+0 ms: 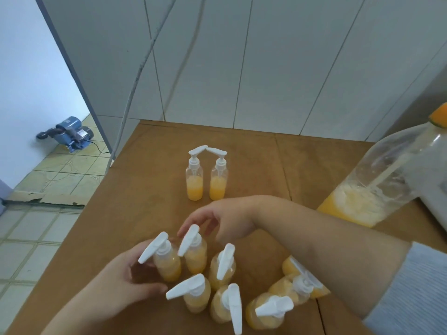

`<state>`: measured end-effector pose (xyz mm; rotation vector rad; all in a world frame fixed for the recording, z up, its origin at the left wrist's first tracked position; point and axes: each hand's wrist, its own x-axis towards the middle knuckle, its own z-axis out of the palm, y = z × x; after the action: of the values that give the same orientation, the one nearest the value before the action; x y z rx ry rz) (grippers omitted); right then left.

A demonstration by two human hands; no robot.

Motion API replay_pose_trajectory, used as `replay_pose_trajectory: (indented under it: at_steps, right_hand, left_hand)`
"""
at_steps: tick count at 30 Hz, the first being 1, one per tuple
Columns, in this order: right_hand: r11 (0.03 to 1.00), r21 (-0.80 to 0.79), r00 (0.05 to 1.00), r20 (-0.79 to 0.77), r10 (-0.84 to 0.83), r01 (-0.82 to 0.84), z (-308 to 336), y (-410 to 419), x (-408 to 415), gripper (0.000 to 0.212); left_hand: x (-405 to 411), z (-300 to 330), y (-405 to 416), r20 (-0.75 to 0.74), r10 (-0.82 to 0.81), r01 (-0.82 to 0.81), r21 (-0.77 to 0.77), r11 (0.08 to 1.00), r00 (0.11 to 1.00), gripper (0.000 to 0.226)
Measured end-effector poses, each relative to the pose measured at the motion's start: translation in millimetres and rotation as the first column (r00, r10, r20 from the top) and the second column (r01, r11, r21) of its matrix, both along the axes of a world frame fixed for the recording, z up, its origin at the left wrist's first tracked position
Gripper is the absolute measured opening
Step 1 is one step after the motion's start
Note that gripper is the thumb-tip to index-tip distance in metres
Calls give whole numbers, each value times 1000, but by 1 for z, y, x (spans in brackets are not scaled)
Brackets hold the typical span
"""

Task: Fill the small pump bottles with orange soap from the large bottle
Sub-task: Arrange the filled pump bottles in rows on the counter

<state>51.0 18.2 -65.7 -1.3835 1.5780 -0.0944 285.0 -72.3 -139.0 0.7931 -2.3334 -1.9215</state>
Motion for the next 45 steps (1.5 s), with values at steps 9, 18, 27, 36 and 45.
replay_pose_trajectory:
  at_steps: [9, 18, 27, 36, 45]
  right_hand:
    - [997, -75, 999, -39, -7, 4, -6, -5, 10, 54]
    - [960, -277, 978, -188, -95, 40, 1, 6, 0, 44]
    - [874, -305, 820, -329, -469, 378, -1, 19, -58, 32]
    - [678, -369, 633, -255, -731, 635, -10, 3, -76, 11]
    - [700, -289, 585, -395, -708, 653, 2, 0, -72, 31]
  left_hand:
    - [-20, 7, 15, -51, 172, -176, -111, 978, 984, 35]
    - [-51, -6, -9, -90, 431, -440, -201, 875, 898, 42]
    - [-101, -7, -53, -33, 550, -518, -387, 763, 835, 34]
    - [-130, -6, -71, 11, 489, -442, -410, 798, 872, 50]
    - [-134, -9, -83, 82, 435, -354, -456, 816, 897, 54]
